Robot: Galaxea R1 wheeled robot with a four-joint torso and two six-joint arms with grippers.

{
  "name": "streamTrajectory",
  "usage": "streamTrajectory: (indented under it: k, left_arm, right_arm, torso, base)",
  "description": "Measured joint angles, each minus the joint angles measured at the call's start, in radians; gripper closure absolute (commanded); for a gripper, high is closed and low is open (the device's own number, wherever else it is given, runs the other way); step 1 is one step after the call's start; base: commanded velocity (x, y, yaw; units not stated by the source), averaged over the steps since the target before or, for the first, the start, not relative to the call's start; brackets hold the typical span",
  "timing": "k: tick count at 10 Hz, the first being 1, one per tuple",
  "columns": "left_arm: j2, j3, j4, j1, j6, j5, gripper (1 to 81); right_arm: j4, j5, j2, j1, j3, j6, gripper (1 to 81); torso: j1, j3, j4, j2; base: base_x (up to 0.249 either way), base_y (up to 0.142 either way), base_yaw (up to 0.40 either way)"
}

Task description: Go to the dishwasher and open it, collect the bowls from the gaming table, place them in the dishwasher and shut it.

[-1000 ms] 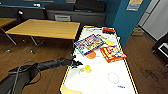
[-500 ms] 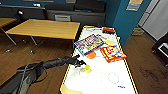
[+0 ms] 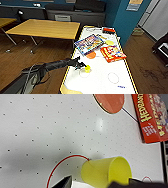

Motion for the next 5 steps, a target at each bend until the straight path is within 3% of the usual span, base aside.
streamTrajectory:
  k: [5]
  left_arm:
    - [0.042, -0.074, 0.011, 0.002, 0.000, 0.034, 1.0]
  right_arm:
    - [0.000, -0.001, 0.001, 0.005, 0.000, 0.000, 81.1]
  torso:
    - [0.000, 0.000, 0.000, 0.000]
  base:
    - [0.000, 0.000, 0.000]
